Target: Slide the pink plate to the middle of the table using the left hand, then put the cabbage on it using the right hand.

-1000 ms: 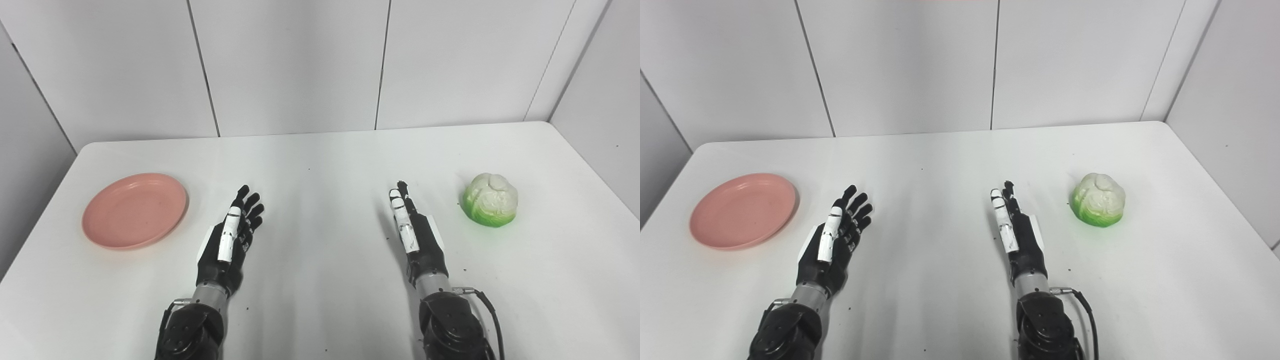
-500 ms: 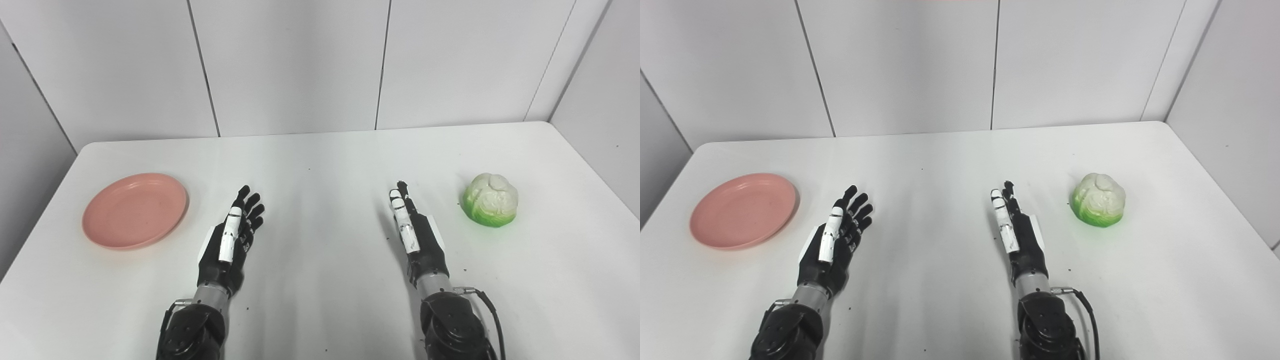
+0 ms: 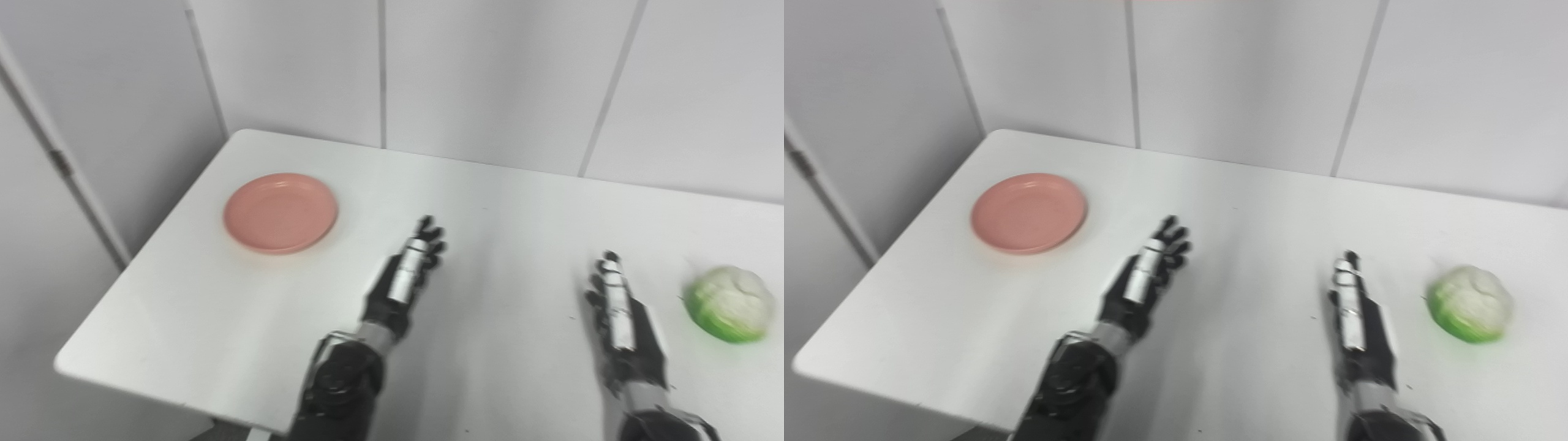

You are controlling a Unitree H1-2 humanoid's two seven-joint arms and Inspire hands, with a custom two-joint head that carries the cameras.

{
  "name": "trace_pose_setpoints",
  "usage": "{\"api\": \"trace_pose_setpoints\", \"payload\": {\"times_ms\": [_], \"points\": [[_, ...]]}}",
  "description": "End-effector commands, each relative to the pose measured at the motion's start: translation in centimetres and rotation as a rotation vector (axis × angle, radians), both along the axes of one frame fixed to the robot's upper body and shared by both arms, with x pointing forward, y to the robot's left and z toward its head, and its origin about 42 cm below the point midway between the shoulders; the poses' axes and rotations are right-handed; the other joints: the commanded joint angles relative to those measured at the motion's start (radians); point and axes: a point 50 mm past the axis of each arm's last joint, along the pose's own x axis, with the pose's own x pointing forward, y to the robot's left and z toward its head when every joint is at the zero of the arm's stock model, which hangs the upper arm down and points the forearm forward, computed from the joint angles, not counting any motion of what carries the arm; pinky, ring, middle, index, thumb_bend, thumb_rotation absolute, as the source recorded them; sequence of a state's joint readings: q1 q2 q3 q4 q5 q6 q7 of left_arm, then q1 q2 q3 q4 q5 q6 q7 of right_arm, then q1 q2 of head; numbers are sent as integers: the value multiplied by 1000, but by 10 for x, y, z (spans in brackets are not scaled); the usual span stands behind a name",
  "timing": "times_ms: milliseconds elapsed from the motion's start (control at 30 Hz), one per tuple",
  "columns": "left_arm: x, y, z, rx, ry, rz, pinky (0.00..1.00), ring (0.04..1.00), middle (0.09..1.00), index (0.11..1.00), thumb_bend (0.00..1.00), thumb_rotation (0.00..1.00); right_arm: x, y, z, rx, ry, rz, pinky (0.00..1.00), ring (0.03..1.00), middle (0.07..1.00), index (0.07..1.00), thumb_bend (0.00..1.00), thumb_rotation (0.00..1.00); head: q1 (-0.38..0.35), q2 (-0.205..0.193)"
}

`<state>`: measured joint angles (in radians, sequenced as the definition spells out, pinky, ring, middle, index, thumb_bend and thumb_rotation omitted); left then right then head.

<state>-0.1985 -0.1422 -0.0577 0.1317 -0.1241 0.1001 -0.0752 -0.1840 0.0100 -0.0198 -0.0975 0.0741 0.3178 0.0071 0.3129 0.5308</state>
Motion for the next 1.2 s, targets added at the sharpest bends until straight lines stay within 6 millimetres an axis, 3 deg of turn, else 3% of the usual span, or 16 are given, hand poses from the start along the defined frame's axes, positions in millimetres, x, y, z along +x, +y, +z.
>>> {"api": "trace_pose_setpoints", "payload": {"times_ms": [0,267,767,933,1167], "points": [[1,-3,-8,22,31,8,965,955,970,970,444,992,3,-2,11,7,-67,7,1000,1000,1000,1000,153,1000,12,-7],[2,-7,-12,23,22,11,961,953,967,968,431,985,0,-2,14,-21,-56,3,1000,1000,1000,1000,111,1000,11,-15],[3,-6,-8,22,14,11,961,955,965,968,432,996,1,-4,13,-17,-59,4,1000,1000,1000,1000,140,1000,8,-11],[4,-2,0,17,-14,14,975,962,975,976,432,1000,0,-4,14,-13,-53,6,1000,1000,1000,1000,141,1000,15,-8],[7,12,31,13,-89,20,955,944,958,959,448,1000,0,-6,15,-33,-56,5,1000,1000,1000,1000,136,1000,20,-1]]}}
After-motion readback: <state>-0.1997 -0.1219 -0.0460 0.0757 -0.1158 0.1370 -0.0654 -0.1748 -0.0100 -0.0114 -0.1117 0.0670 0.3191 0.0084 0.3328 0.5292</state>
